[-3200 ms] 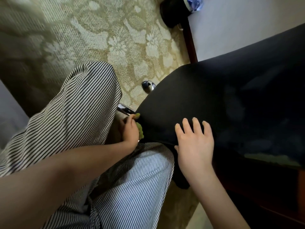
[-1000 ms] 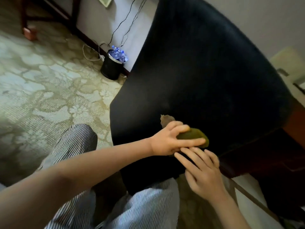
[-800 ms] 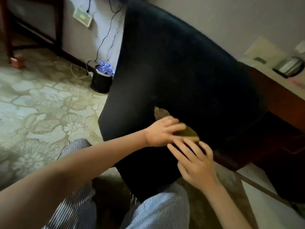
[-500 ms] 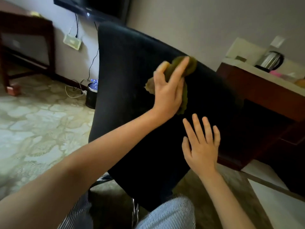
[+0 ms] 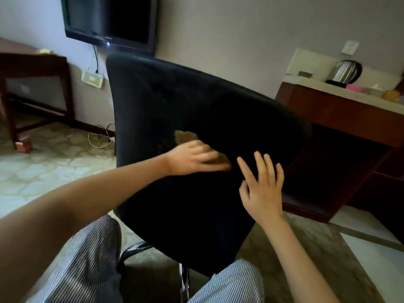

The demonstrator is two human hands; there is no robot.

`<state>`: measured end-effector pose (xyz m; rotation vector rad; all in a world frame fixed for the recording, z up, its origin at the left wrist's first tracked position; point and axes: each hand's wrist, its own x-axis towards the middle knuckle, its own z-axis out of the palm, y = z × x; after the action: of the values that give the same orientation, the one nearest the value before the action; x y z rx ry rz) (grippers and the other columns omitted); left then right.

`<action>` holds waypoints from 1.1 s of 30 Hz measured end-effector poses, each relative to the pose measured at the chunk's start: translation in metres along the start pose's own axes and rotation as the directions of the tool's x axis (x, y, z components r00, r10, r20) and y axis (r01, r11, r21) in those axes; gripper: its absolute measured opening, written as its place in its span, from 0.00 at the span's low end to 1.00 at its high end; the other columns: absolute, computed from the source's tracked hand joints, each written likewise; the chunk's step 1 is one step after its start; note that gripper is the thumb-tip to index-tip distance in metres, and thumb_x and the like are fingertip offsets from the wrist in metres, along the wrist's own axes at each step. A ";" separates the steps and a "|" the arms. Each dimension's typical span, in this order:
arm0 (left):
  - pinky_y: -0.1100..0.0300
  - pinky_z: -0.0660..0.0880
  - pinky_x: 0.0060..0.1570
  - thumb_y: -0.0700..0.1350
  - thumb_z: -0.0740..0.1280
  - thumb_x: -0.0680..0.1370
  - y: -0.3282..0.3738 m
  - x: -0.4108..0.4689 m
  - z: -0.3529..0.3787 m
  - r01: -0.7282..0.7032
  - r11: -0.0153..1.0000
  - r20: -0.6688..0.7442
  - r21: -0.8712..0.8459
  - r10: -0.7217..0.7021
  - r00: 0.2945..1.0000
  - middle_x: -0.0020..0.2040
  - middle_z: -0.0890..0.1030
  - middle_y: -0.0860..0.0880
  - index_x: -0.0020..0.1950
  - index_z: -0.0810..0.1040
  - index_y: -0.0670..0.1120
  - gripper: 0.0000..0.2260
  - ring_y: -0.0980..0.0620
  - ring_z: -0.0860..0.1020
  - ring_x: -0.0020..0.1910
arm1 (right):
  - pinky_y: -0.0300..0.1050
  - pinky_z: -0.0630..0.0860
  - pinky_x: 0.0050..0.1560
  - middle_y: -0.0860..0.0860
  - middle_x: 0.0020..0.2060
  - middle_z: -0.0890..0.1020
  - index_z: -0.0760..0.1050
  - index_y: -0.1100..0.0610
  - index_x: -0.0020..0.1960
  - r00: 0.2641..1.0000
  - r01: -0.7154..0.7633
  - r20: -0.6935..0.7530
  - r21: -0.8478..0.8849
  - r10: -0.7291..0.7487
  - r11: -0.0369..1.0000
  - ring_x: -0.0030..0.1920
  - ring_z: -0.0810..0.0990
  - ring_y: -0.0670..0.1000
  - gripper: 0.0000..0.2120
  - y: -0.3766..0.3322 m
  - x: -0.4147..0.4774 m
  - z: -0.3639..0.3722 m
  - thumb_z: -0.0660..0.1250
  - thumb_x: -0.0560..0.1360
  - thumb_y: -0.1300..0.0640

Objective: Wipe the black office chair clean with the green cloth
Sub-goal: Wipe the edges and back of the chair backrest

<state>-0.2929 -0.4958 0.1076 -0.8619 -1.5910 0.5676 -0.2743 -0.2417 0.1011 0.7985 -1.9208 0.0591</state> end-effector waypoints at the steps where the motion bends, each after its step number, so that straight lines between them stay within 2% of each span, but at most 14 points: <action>1: 0.53 0.72 0.46 0.42 0.60 0.75 -0.010 -0.020 -0.004 0.104 0.993 0.018 0.048 -0.105 0.994 0.55 0.68 0.45 0.72 0.59 0.54 0.25 0.46 0.70 0.49 | 0.56 0.48 0.71 0.57 0.70 0.61 0.62 0.52 0.72 0.999 0.035 0.025 -0.034 -0.034 0.999 0.70 0.59 0.60 0.26 0.000 0.008 -0.002 0.55 0.74 0.57; 3: 0.51 0.74 0.46 0.44 0.58 0.74 -0.029 -0.052 -0.015 0.339 0.937 0.080 0.080 -0.345 0.935 0.55 0.67 0.43 0.74 0.51 0.59 0.31 0.43 0.68 0.50 | 0.58 0.50 0.70 0.55 0.71 0.60 0.62 0.51 0.73 0.996 0.079 0.056 -0.084 -0.075 0.993 0.71 0.58 0.60 0.26 0.000 0.023 -0.003 0.54 0.74 0.55; 6: 0.42 0.73 0.52 0.45 0.56 0.75 -0.045 -0.054 -0.027 0.597 0.802 0.169 -0.001 -0.588 0.791 0.57 0.63 0.41 0.70 0.58 0.58 0.24 0.40 0.64 0.54 | 0.63 0.56 0.68 0.55 0.71 0.60 0.61 0.51 0.73 0.993 0.078 0.094 -0.143 -0.064 0.987 0.70 0.58 0.60 0.27 -0.002 0.032 0.004 0.54 0.74 0.52; 7: 0.40 0.70 0.56 0.44 0.56 0.76 -0.048 -0.045 -0.030 0.702 0.709 0.153 -0.062 -0.689 0.709 0.59 0.62 0.41 0.68 0.61 0.57 0.21 0.40 0.63 0.57 | 0.65 0.60 0.66 0.55 0.71 0.60 0.60 0.51 0.73 0.993 0.075 0.103 -0.154 -0.059 0.985 0.69 0.58 0.61 0.27 -0.003 0.032 0.005 0.53 0.74 0.51; 10: 0.49 0.58 0.67 0.40 0.57 0.78 -0.055 -0.013 -0.035 0.916 0.282 0.094 -0.287 -0.943 0.320 0.64 0.61 0.35 0.65 0.59 0.55 0.18 0.42 0.60 0.64 | 0.68 0.64 0.61 0.56 0.70 0.60 0.59 0.51 0.73 0.990 0.089 0.120 -0.148 -0.071 0.985 0.68 0.59 0.62 0.27 -0.010 0.033 0.007 0.53 0.74 0.49; 12: 0.55 0.54 0.66 0.37 0.57 0.78 -0.053 0.000 -0.032 0.920 0.175 0.072 -0.352 -0.974 0.213 0.64 0.60 0.33 0.63 0.57 0.55 0.19 0.48 0.57 0.64 | 0.69 0.65 0.60 0.56 0.70 0.60 0.59 0.51 0.73 0.990 0.106 0.112 -0.160 -0.089 0.981 0.68 0.59 0.62 0.27 -0.012 0.036 0.007 0.52 0.73 0.49; 17: 0.45 0.58 0.61 0.41 0.56 0.76 -0.007 -0.028 -0.011 0.877 0.363 0.046 -0.316 -0.917 0.396 0.59 0.57 0.48 0.62 0.63 0.54 0.17 0.39 0.60 0.60 | 0.70 0.65 0.60 0.57 0.70 0.60 0.59 0.51 0.73 0.992 0.100 0.094 -0.178 -0.084 0.979 0.68 0.59 0.63 0.28 -0.013 0.034 0.012 0.53 0.73 0.49; 21: 0.34 0.63 0.54 0.43 0.57 0.75 0.064 -0.064 0.006 0.867 0.412 0.144 -0.281 -0.875 0.463 0.58 0.60 0.46 0.65 0.63 0.57 0.20 0.41 0.60 0.57 | 0.73 0.64 0.58 0.57 0.70 0.60 0.58 0.51 0.73 0.990 0.117 0.096 -0.172 -0.101 0.978 0.68 0.59 0.64 0.29 -0.015 0.034 0.014 0.55 0.72 0.49; 24: 0.43 0.72 0.54 0.48 0.55 0.80 0.089 -0.066 0.007 0.634 0.735 0.207 -0.241 -0.599 0.774 0.57 0.64 0.43 0.69 0.61 0.59 0.17 0.41 0.64 0.53 | 0.74 0.63 0.58 0.57 0.71 0.60 0.59 0.50 0.72 0.985 0.157 0.104 -0.173 -0.140 0.972 0.68 0.59 0.64 0.35 -0.022 0.031 0.020 0.69 0.69 0.52; 26: 0.50 0.69 0.53 0.48 0.58 0.78 0.075 -0.043 0.003 0.444 0.862 0.179 -0.246 -0.409 0.895 0.57 0.65 0.44 0.65 0.65 0.54 0.15 0.44 0.67 0.53 | 0.71 0.59 0.63 0.56 0.71 0.59 0.59 0.50 0.72 0.970 0.222 0.140 -0.182 -0.198 0.958 0.69 0.58 0.62 0.39 -0.026 0.029 0.027 0.72 0.66 0.52; 30: 0.53 0.66 0.53 0.46 0.61 0.75 0.038 -0.018 0.006 0.368 0.917 0.094 -0.152 -0.357 0.929 0.57 0.66 0.44 0.62 0.66 0.52 0.16 0.46 0.68 0.53 | 0.60 0.41 0.71 0.52 0.73 0.58 0.57 0.51 0.73 0.971 0.221 0.132 -0.170 -0.200 0.961 0.72 0.57 0.56 0.31 -0.027 0.027 0.036 0.58 0.72 0.53; 31: 0.53 0.66 0.54 0.46 0.61 0.75 0.034 -0.020 0.007 0.428 0.892 0.081 -0.143 -0.420 0.904 0.56 0.66 0.44 0.61 0.67 0.52 0.15 0.46 0.68 0.53 | 0.58 0.39 0.72 0.51 0.73 0.58 0.57 0.52 0.74 0.972 0.215 0.136 -0.167 -0.193 0.962 0.72 0.57 0.56 0.29 -0.025 0.026 0.037 0.55 0.73 0.52; 32: 0.52 0.67 0.54 0.47 0.62 0.76 0.031 -0.021 0.002 0.561 0.805 0.083 -0.193 -0.556 0.827 0.54 0.67 0.46 0.59 0.69 0.52 0.12 0.46 0.69 0.53 | 0.56 0.38 0.72 0.51 0.73 0.59 0.57 0.52 0.74 0.970 0.219 0.142 -0.168 -0.196 0.961 0.72 0.57 0.55 0.28 -0.023 0.024 0.037 0.53 0.74 0.52; 33: 0.51 0.68 0.55 0.49 0.62 0.77 0.027 -0.022 -0.003 0.738 0.628 0.099 -0.247 -0.741 0.664 0.52 0.70 0.49 0.56 0.72 0.51 0.09 0.47 0.70 0.53 | 0.55 0.39 0.72 0.51 0.73 0.59 0.58 0.52 0.74 0.967 0.230 0.149 -0.170 -0.206 0.958 0.72 0.58 0.55 0.28 -0.020 0.023 0.038 0.53 0.74 0.51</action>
<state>-0.2835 -0.4968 0.0744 -0.3118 -1.8585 -0.2645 -0.2989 -0.2830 0.0955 0.9003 -1.9134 -0.3102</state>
